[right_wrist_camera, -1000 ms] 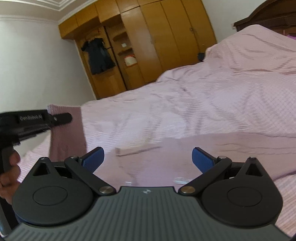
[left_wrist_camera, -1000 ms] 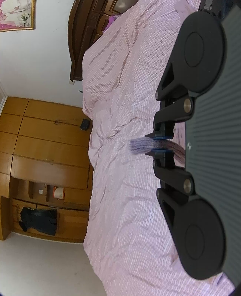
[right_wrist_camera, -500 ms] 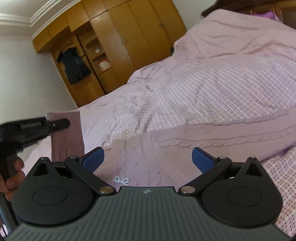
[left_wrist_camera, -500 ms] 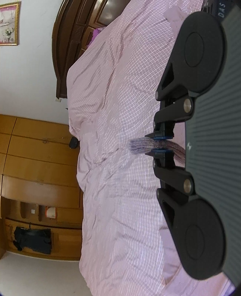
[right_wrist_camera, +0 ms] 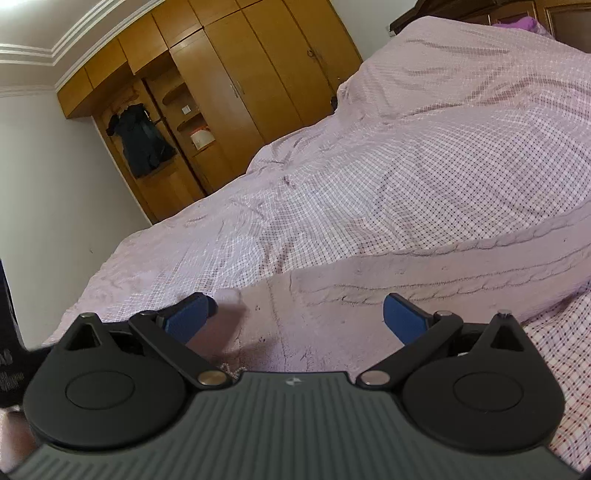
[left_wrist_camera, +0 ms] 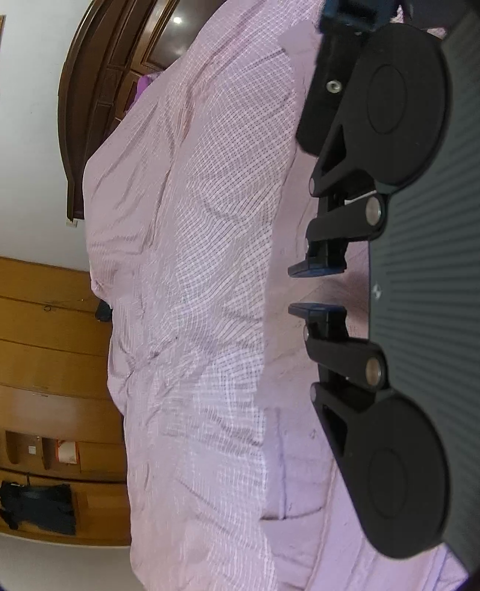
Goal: Fold small clothes
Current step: 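Open the left gripper to release the folded side, then move the right tool to the cardigan's opposite side edge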
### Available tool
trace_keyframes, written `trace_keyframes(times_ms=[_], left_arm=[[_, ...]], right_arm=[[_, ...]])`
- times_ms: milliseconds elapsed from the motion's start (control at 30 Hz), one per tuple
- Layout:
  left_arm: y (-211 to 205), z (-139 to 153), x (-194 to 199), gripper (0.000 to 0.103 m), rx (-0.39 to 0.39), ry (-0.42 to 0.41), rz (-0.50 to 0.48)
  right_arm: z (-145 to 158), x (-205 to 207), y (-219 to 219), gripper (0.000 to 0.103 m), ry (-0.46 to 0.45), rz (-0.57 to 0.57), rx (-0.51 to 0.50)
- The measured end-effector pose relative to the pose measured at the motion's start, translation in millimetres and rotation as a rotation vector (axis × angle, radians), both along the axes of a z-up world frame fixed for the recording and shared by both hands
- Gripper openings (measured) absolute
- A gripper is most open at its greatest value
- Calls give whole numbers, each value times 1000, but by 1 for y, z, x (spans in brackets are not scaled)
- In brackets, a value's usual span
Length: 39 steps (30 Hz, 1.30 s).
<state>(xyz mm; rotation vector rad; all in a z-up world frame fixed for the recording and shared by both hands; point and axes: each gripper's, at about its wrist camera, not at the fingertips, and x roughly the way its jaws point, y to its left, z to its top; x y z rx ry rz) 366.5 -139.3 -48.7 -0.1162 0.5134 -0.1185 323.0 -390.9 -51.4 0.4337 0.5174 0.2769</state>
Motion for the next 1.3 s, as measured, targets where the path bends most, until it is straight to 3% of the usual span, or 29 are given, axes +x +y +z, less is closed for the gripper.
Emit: trace_keyframes(times_ms=[200,333,500,633,767,900,1000,1133,1200,1300], left_arm=[[1,4,-3,17,11,-6,6],[16,11,-9,25,26,-10,37],[35,18,-20,26,52,-2,59],[46,20,-29,35,53,2,81],[42,15,-35,46,40,8,87],[24,7,-37,47,44,18,52],[10,1,-39,47,47,27,22],[-8,-7,-37,48,49,44,6],[-18,-11,-35,57,50,46,7],[-33,-15,-31,59,41,54,-7]], right_arm=[[0,-2,-2,103,-7,-1,-7],[-2,-1,0,103,4,2,2],[-1,1,7,103,2,10,-17],[-2,2,10,103,-2,8,-37],[-2,2,15,103,-16,24,-96],[0,1,11,103,-14,-2,-211],[1,1,-15,103,-18,-71,-266],[-10,0,-84,103,43,-173,-198],[-18,-6,-125,103,86,-236,-143],[-31,-21,-179,103,125,-322,-137]])
